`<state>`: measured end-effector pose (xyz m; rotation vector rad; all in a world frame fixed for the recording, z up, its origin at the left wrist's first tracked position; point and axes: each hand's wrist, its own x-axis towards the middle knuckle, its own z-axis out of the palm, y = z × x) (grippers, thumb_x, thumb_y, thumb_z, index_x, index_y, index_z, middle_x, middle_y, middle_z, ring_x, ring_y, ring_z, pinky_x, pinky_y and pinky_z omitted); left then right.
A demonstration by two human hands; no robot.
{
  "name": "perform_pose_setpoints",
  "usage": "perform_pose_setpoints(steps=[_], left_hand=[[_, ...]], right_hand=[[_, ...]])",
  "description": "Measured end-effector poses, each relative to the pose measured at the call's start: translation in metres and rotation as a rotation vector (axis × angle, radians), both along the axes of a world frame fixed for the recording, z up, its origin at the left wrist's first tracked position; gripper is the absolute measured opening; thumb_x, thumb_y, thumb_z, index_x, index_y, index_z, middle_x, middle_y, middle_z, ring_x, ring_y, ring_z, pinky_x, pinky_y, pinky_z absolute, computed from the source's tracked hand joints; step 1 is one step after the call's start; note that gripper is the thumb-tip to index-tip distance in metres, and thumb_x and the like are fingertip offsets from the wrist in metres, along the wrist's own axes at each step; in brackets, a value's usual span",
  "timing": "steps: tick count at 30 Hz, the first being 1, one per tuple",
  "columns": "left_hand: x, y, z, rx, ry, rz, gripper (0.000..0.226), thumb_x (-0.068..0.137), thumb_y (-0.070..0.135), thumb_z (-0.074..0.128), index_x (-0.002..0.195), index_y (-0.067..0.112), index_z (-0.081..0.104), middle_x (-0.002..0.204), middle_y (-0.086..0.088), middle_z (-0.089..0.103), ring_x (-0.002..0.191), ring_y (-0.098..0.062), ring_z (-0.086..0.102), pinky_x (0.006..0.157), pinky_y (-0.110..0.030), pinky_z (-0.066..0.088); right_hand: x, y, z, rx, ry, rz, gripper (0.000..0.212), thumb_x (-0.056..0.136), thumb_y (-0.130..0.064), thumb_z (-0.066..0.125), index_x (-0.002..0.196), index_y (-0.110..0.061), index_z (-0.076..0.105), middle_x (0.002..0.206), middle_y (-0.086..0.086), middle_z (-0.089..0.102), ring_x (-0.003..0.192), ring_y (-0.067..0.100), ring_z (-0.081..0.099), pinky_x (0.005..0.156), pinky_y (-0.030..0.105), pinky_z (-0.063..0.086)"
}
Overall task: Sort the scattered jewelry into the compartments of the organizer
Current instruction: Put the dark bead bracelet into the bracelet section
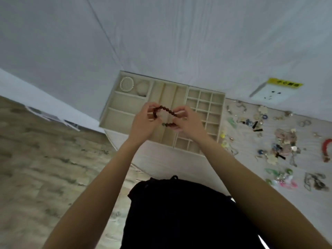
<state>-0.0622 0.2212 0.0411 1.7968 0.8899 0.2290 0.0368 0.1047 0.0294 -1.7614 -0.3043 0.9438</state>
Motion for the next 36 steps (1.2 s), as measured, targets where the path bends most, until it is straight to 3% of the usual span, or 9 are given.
perform_pose_setpoints(steps=[4,8,12,15,18,22,26,30,36], left_hand=[[-0.018,0.056,-0.008,0.313,0.108,0.054,0.034,0.080,0.005,0.063,0.112,0.015,0.059,0.101,0.006,0.063,0.083,-0.012,0.063,0.078,-0.027,0.051],[-0.026,0.097,-0.018,0.389,0.211,-0.041,0.037,0.083,0.009,0.062,0.120,0.011,0.058,0.115,-0.007,0.063,0.102,-0.023,0.061,0.080,-0.022,0.042],[-0.040,0.117,-0.036,0.664,0.282,-0.269,0.038,0.089,0.017,0.058,0.124,0.004,0.056,0.132,-0.020,0.051,0.121,-0.037,0.047,0.097,-0.042,0.039],[-0.049,0.124,-0.049,0.728,0.277,-0.476,0.044,0.090,0.031,0.037,0.113,0.002,0.062,0.121,-0.017,0.060,0.106,-0.036,0.057,0.087,-0.044,0.047],[-0.057,0.129,-0.056,0.784,0.300,-0.609,0.045,0.089,0.030,0.034,0.112,0.005,0.063,0.118,-0.013,0.062,0.104,-0.032,0.060,0.084,-0.043,0.049],[-0.061,0.135,-0.056,0.892,0.332,-0.623,0.038,0.086,0.023,0.038,0.100,0.001,0.066,0.104,-0.015,0.067,0.093,-0.031,0.064,0.082,-0.039,0.050],[-0.066,0.143,-0.053,0.947,0.413,-0.570,0.037,0.084,0.022,0.039,0.091,-0.002,0.066,0.099,-0.017,0.067,0.094,-0.032,0.063,0.085,-0.039,0.050],[-0.064,0.142,-0.052,0.901,0.373,-0.590,0.042,0.085,0.024,0.036,0.107,0.001,0.063,0.113,-0.015,0.063,0.102,-0.030,0.059,0.087,-0.038,0.049],[-0.068,0.139,-0.051,0.870,0.401,-0.598,0.043,0.083,0.026,0.035,0.103,0.004,0.065,0.101,-0.011,0.066,0.087,-0.030,0.062,0.077,-0.036,0.049]], right_hand=[[-0.009,0.074,0.001,-0.010,-0.051,0.096,0.020,0.086,0.004,0.058,0.098,-0.010,0.051,0.082,0.008,0.059,0.057,0.014,0.063,0.050,0.024,0.056],[-0.016,0.120,-0.009,-0.075,-0.133,0.164,0.021,0.083,-0.007,0.062,0.100,-0.018,0.058,0.099,0.009,0.066,0.085,0.028,0.066,0.074,0.047,0.056],[-0.019,0.121,-0.019,-0.169,-0.581,0.361,0.027,0.088,-0.009,0.051,0.113,-0.007,0.061,0.110,0.014,0.062,0.096,0.030,0.060,0.083,0.038,0.049],[-0.020,0.118,-0.032,-0.199,-1.050,0.522,0.033,0.080,-0.015,0.042,0.097,-0.006,0.069,0.099,0.013,0.067,0.091,0.032,0.060,0.080,0.036,0.046],[-0.019,0.118,-0.040,-0.367,-1.305,0.731,0.037,0.075,-0.024,0.037,0.082,-0.014,0.072,0.095,0.004,0.070,0.095,0.028,0.063,0.082,0.036,0.038],[-0.021,0.124,-0.038,-0.481,-1.314,0.876,0.043,0.078,-0.031,0.033,0.081,-0.018,0.074,0.100,0.003,0.070,0.110,0.029,0.058,0.088,0.039,0.028],[-0.027,0.139,-0.038,-0.380,-1.173,0.980,0.036,0.095,-0.028,0.041,0.125,-0.017,0.058,0.139,0.006,0.048,0.138,0.028,0.027,0.109,0.043,0.015],[-0.028,0.147,-0.041,-0.356,-1.198,0.947,0.038,0.098,-0.027,0.036,0.132,-0.017,0.049,0.147,0.004,0.037,0.135,0.021,0.033,0.109,0.038,0.015],[-0.033,0.158,-0.040,-0.405,-1.192,1.000,0.043,0.100,-0.029,0.031,0.139,-0.013,0.040,0.154,0.004,0.024,0.137,0.020,0.029,0.108,0.035,0.016]])
